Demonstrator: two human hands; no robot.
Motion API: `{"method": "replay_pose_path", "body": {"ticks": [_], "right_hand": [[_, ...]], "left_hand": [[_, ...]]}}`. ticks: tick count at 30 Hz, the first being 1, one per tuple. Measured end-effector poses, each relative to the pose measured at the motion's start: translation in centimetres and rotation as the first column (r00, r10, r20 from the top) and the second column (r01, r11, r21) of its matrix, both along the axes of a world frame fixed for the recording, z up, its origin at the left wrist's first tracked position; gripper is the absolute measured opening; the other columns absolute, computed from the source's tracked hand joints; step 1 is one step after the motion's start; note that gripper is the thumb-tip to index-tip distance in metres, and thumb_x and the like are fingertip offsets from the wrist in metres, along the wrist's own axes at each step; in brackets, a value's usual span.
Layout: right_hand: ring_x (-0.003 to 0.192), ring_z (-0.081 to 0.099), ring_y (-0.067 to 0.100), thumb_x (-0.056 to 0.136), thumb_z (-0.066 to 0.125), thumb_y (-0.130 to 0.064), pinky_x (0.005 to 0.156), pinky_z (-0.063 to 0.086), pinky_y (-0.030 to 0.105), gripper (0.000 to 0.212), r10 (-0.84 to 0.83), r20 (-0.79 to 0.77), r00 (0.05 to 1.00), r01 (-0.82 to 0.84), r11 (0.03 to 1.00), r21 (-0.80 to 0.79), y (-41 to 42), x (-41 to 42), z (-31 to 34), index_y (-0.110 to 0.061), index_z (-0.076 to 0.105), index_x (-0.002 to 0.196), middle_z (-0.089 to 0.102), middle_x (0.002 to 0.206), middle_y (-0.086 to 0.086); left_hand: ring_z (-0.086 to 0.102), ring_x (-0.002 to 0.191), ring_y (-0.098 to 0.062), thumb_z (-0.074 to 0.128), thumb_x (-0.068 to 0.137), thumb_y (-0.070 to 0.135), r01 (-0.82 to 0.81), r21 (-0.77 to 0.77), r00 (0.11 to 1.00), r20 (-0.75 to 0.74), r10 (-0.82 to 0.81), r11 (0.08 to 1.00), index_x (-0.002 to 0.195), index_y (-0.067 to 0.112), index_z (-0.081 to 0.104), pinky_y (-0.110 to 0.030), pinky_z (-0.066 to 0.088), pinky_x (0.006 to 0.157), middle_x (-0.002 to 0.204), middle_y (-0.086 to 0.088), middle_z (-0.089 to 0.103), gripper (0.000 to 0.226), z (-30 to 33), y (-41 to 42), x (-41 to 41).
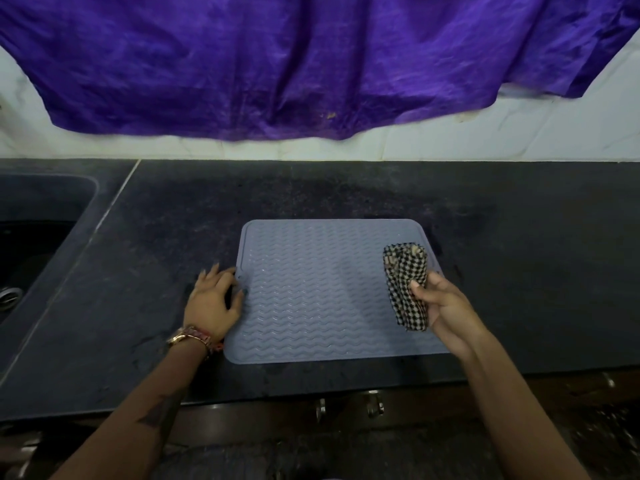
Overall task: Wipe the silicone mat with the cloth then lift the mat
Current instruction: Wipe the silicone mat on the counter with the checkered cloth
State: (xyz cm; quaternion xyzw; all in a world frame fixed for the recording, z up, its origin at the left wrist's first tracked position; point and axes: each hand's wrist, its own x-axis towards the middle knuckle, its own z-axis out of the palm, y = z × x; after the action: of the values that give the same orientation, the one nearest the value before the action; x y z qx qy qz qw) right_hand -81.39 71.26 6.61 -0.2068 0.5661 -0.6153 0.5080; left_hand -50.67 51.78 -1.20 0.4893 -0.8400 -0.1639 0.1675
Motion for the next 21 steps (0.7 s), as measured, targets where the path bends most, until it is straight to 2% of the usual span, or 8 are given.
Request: {"method": "replay_pose_path", "body": {"ticks": [3, 7, 10, 12, 15, 18, 20, 21], "right_hand": [[0.092, 0.065, 0.013, 0.09, 0.05, -0.008, 0.075, 0.053, 0.026, 0.029, 0.171, -0.06, 0.983, -0.171, 0.985, 0.02, -1.0, 1.7, 0.1, -0.019, 0.058, 0.116, 0.069, 0.105, -0.001], [0.088, 0.067, 0.011, 0.084, 0.055, -0.016, 0.07, 0.054, 0.023, 0.031, 0.371, -0.017, 0.928, -0.371, 0.928, 0.037, -3.1, 4.5, 0.0, -0.02, 0.058, 0.115, 0.07, 0.102, -0.002], [0.072, 0.066, 0.008, 0.081, 0.06, -0.025, 0.055, 0.053, 0.021, 0.018, 0.442, 0.05, 0.896, -0.444, 0.895, 0.048, -5.1, 7.1, -0.3, -0.02, 0.06, 0.099, 0.07, 0.088, -0.003], [0.073, 0.065, 0.007, 0.076, 0.067, -0.032, 0.058, 0.053, 0.02, 0.018, 0.536, -0.017, 0.844, -0.533, 0.841, 0.094, -6.6, 8.7, -0.6, -0.023, 0.059, 0.09, 0.068, 0.085, -0.006], [0.094, 0.062, 0.01, 0.078, 0.073, -0.023, 0.086, 0.05, 0.026, 0.023, 0.691, -0.143, 0.709, -0.663, 0.721, 0.201, -8.6, 10.9, -1.5, -0.021, 0.061, 0.098, 0.067, 0.101, -0.003], [0.105, 0.059, 0.014, 0.076, 0.075, -0.026, 0.095, 0.047, 0.032, 0.035, 0.744, -0.31, 0.592, -0.675, 0.668, 0.313, -9.5, 12.4, -2.5, -0.02, 0.06, 0.107, 0.064, 0.112, 0.001], [0.111, 0.055, 0.014, 0.075, 0.073, -0.04, 0.095, 0.045, 0.034, 0.047, 0.691, -0.595, 0.41, -0.6, 0.696, 0.394, -9.4, 13.1, -3.1, -0.025, 0.054, 0.116, 0.061, 0.118, -0.004], [0.113, 0.053, 0.016, 0.077, 0.069, -0.047, 0.093, 0.044, 0.036, 0.051, 0.617, -0.745, 0.254, -0.543, 0.728, 0.418, -9.2, 13.4, -3.4, -0.025, 0.05, 0.12, 0.06, 0.12, -0.003]], "left_hand": [[0.04, 0.132, -0.034, 0.038, 0.083, 0.041, -0.018, -0.013, 1.0, -0.02, 0.017, 1.0, 0.11, 0.003, 0.061, -0.043, 0.017, 0.117, 0.129, -0.017, 0.057, 0.052, -0.6, 0.0, 0.0], [0.042, 0.129, -0.036, 0.032, 0.08, 0.047, -0.001, -0.032, 0.999, -0.038, 0.0, 0.999, 0.098, 0.004, 0.063, -0.046, 0.02, 0.115, 0.125, -0.014, 0.06, 0.056, -0.4, -0.1, 0.0], [0.041, 0.131, -0.035, 0.041, 0.082, 0.039, -0.002, -0.028, 0.999, -0.036, 0.001, 1.0, 0.099, 0.005, 0.063, -0.044, 0.018, 0.116, 0.126, -0.012, 0.059, 0.044, -0.4, -0.1, -0.1], [0.041, 0.131, -0.034, 0.042, 0.082, 0.038, -0.003, -0.022, 0.999, -0.043, 0.002, 1.0, 0.099, 0.005, 0.063, -0.043, 0.018, 0.116, 0.127, -0.012, 0.059, 0.043, -0.3, 0.0, -0.1], [0.041, 0.131, -0.035, 0.033, 0.08, 0.046, 0.006, -0.023, 0.999, -0.054, -0.007, 1.0, 0.101, 0.004, 0.062, -0.043, 0.018, 0.116, 0.126, -0.013, 0.059, 0.055, -0.4, 0.0, 0.0], [0.041, 0.131, -0.033, 0.031, 0.081, 0.048, 0.006, -0.019, 0.997, -0.071, -0.007, 1.0, 0.098, 0.005, 0.062, -0.041, 0.016, 0.116, 0.126, -0.011, 0.059, 0.055, -0.4, 0.0, 0.1], [0.041, 0.131, -0.033, 0.031, 0.081, 0.048, 0.006, -0.033, 0.997, -0.071, -0.009, 0.999, 0.098, 0.006, 0.062, -0.04, 0.016, 0.116, 0.126, -0.01, 0.06, 0.054, -0.5, -0.1, 0.2], [0.041, 0.131, -0.032, 0.032, 0.082, 0.047, 0.009, -0.038, 0.998, -0.069, -0.012, 0.999, 0.098, 0.007, 0.062, -0.04, 0.016, 0.116, 0.126, -0.01, 0.06, 0.053, -0.6, -0.2, 0.2]]}}
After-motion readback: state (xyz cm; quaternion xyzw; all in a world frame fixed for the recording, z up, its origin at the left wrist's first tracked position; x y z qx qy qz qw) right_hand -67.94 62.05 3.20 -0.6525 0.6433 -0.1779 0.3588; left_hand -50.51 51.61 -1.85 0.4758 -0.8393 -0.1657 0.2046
